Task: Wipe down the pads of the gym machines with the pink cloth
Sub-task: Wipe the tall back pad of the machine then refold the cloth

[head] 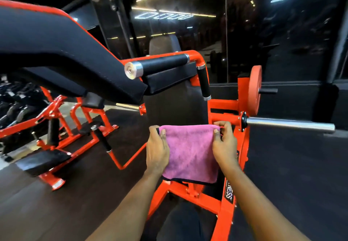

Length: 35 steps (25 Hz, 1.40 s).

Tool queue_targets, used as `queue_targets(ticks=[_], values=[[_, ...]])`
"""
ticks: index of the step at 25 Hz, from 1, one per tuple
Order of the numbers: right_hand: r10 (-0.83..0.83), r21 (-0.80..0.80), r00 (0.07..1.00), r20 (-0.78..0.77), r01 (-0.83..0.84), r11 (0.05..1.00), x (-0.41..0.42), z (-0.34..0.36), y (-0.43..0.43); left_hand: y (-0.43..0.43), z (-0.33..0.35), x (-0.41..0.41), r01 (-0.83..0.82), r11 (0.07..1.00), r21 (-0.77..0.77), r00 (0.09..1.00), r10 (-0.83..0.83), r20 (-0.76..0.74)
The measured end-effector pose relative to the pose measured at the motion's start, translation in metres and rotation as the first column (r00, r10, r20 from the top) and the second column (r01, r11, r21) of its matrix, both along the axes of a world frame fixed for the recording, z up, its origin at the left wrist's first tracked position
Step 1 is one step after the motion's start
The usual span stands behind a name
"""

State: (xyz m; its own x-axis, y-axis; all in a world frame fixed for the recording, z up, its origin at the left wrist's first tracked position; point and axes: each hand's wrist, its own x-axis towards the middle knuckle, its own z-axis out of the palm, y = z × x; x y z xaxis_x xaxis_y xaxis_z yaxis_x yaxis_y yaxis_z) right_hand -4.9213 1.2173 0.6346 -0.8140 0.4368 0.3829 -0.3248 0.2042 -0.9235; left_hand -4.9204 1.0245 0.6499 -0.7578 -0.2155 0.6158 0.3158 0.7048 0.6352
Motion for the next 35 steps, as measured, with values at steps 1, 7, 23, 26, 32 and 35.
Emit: queue_targets(ticks=[1,7,23,26,32,35], values=[[-0.018,-0.006,1.000,-0.017,0.018,1.000,-0.019,-0.013,0.000,-0.003,-0.015,-0.027,0.010,1.000,0.000,1.000,-0.010,-0.024],[-0.174,0.048,0.961,-0.215,0.188,0.981,-0.129,-0.120,-0.019,-0.025,-0.120,-0.166,0.127,0.991,-0.049,0.946,-0.136,-0.293],[-0.642,-0.005,0.715,-0.277,0.667,0.745,-0.179,-0.266,-0.202,-0.139,-0.164,-0.303,0.566,0.620,-0.543,0.595,-0.763,-0.251],[-0.614,0.047,0.707,-0.351,0.668,0.743,-0.160,-0.278,-0.256,-0.168,-0.154,-0.275,0.581,0.589,-0.562,0.588,-0.781,-0.211],[-0.654,0.307,0.679,-0.334,0.734,0.606,-0.158,-0.276,-0.378,-0.237,-0.152,-0.225,0.638,0.605,-0.476,0.551,-0.791,-0.267],[-0.689,0.262,0.586,-0.427,0.809,0.526,-0.175,-0.276,-0.420,-0.268,-0.136,-0.210,0.642,0.585,-0.495,0.492,-0.810,-0.318]])
